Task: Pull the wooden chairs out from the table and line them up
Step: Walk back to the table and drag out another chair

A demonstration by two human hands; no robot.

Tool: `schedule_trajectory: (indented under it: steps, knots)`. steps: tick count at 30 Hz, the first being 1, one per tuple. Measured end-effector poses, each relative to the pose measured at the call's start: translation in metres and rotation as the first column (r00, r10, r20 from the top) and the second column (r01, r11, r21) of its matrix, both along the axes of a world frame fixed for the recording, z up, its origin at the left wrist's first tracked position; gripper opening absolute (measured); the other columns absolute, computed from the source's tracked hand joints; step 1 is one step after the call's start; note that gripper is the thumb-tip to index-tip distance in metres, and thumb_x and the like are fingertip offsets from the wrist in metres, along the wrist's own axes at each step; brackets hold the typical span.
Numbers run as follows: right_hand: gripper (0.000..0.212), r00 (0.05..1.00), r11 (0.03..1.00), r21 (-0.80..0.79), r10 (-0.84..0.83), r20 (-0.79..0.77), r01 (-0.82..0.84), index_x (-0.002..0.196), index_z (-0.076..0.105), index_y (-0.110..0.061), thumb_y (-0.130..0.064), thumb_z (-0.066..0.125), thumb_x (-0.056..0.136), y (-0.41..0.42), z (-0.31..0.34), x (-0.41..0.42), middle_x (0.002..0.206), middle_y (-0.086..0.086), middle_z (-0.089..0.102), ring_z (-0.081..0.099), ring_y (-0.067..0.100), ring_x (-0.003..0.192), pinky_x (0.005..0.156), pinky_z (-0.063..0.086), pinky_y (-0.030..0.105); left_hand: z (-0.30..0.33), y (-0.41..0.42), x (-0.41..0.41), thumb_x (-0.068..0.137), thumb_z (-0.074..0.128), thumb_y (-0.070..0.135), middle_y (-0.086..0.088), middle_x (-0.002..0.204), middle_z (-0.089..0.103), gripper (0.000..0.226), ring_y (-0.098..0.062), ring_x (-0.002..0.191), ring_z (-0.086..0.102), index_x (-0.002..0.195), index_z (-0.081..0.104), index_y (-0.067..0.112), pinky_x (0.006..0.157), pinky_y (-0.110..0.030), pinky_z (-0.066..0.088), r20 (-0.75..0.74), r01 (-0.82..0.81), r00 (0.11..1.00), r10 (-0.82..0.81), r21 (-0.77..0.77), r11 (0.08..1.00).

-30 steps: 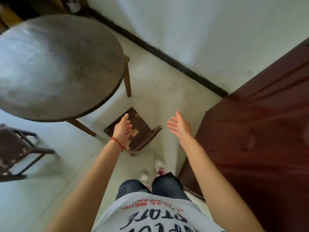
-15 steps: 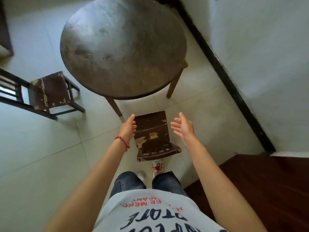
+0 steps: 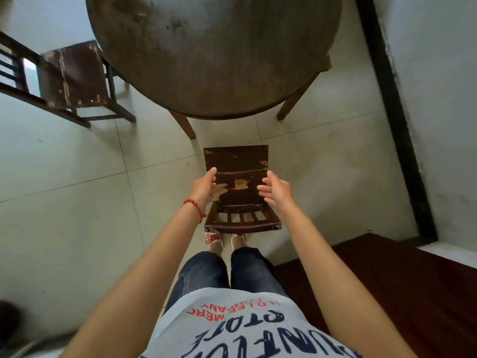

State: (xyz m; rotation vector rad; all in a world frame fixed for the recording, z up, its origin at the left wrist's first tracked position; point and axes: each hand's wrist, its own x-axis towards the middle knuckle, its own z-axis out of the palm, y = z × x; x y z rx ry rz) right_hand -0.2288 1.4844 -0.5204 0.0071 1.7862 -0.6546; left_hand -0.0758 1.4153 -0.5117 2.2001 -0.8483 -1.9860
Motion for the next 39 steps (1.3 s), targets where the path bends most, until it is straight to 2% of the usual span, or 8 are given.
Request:
schedule_trajectory:
  steps: [6, 11, 15, 20, 23, 26, 35, 39]
  knots:
    - [0.040, 0.963, 0.965, 0.037, 0.262, -0.066, -0.260, 0.120, 0.055, -0.012, -0.038, 0.041, 0.093, 0.004, -0.040, 0.005, 0.106, 0.004, 0.062, 0.057, 0.023, 0.110, 0.088, 0.042, 0.031, -0.040, -0.005, 0.004, 0.094, 0.040, 0.028, -0.012, 0.135, 0.050, 0.042, -0.026, 0.125, 0.044, 0.128, 0.048, 0.005, 0.100, -0.032, 0.034, 0.083, 0.130, 0.988, -0.129, -0.006, 0.991]
    - [0.077, 0.555, 0.554, 0.045, 0.823, 0.122, -0.831, 0.139, 0.030, -0.023, -0.062, 0.051, 0.077, 0.023, -0.072, 0.013, 0.134, 0.005, 0.050, 0.048, 0.023, 0.120, 0.094, 0.040, 0.036, -0.074, 0.015, 0.010, 0.087, 0.046, 0.009, -0.009, 0.133, 0.051, 0.040, -0.024, 0.125, 0.044, 0.126, 0.053, 0.012, 0.095, -0.027, 0.034, -0.007, 0.480, 0.877, -0.480, 0.047, 0.876]
    - [0.081, 0.073, 0.059, 0.190, 0.995, 0.068, -0.980, 0.133, 0.036, -0.018, -0.057, 0.065, 0.068, 0.038, -0.101, 0.018, 0.135, 0.011, 0.047, 0.044, 0.031, 0.124, 0.099, 0.036, 0.044, -0.104, 0.034, 0.011, 0.078, 0.059, 0.018, -0.011, 0.129, 0.055, 0.055, -0.025, 0.116, 0.052, 0.132, 0.046, 0.012, 0.095, -0.033, 0.043, -0.060, 0.806, 0.584, -0.810, 0.159, 0.569]
    - [0.057, -0.159, -0.163, 0.236, 0.987, 0.037, -0.958, 0.122, 0.043, -0.016, -0.039, 0.064, 0.074, 0.055, -0.126, 0.022, 0.118, 0.011, 0.059, 0.053, 0.032, 0.112, 0.098, 0.033, 0.044, -0.134, 0.052, 0.017, 0.071, 0.069, 0.033, -0.011, 0.125, 0.057, 0.062, -0.027, 0.112, 0.055, 0.127, 0.047, 0.015, 0.093, -0.033, 0.045, -0.041, 0.982, 0.131, -0.991, 0.143, 0.124]
    - [0.042, -0.228, -0.203, 0.238, 0.970, -0.084, -0.950, 0.115, 0.047, -0.016, -0.032, 0.057, 0.078, 0.059, -0.134, 0.025, 0.108, 0.011, 0.063, 0.057, 0.031, 0.104, 0.093, 0.035, 0.041, -0.145, 0.059, 0.018, 0.073, 0.065, 0.036, -0.012, 0.123, 0.057, 0.064, -0.029, 0.110, 0.056, 0.129, 0.041, 0.017, 0.092, -0.036, 0.046, 0.027, 0.994, -0.075, -0.997, 0.083, -0.073]
    - [0.041, -0.268, -0.225, 0.252, 0.951, -0.152, -0.941, 0.114, 0.047, -0.013, -0.028, 0.054, 0.077, 0.061, -0.136, 0.025, 0.105, 0.013, 0.064, 0.059, 0.032, 0.100, 0.089, 0.038, 0.040, -0.148, 0.067, 0.020, 0.079, 0.054, 0.028, -0.012, 0.114, 0.062, 0.048, -0.030, 0.101, 0.059, 0.125, 0.044, 0.020, 0.083, -0.036, 0.047, 0.117, 0.988, -0.150, -0.982, -0.013, -0.153]
    - [0.027, -0.185, -0.073, 0.285, 0.903, -0.389, -0.956, 0.106, 0.052, -0.014, -0.021, 0.050, 0.080, 0.039, -0.102, 0.029, 0.094, 0.011, 0.066, 0.062, 0.033, 0.090, 0.075, 0.037, 0.035, -0.123, 0.043, 0.028, 0.081, 0.052, 0.030, -0.007, 0.094, 0.065, 0.027, -0.027, 0.084, 0.063, 0.106, 0.053, 0.021, 0.072, -0.034, 0.047, 0.391, 0.978, -0.094, -0.916, -0.137, -0.159]
    - [0.023, -0.230, -0.118, 0.301, 0.900, -0.371, -0.946, 0.103, 0.053, -0.017, -0.023, 0.050, 0.081, 0.021, -0.077, 0.030, 0.093, 0.010, 0.066, 0.061, 0.032, 0.087, 0.066, 0.036, 0.035, -0.101, 0.032, 0.032, 0.081, 0.052, 0.029, -0.002, 0.080, 0.060, 0.019, -0.023, 0.075, 0.060, 0.098, 0.058, 0.023, 0.066, -0.032, 0.050, 0.390, 0.989, -0.036, -0.920, -0.120, -0.090]
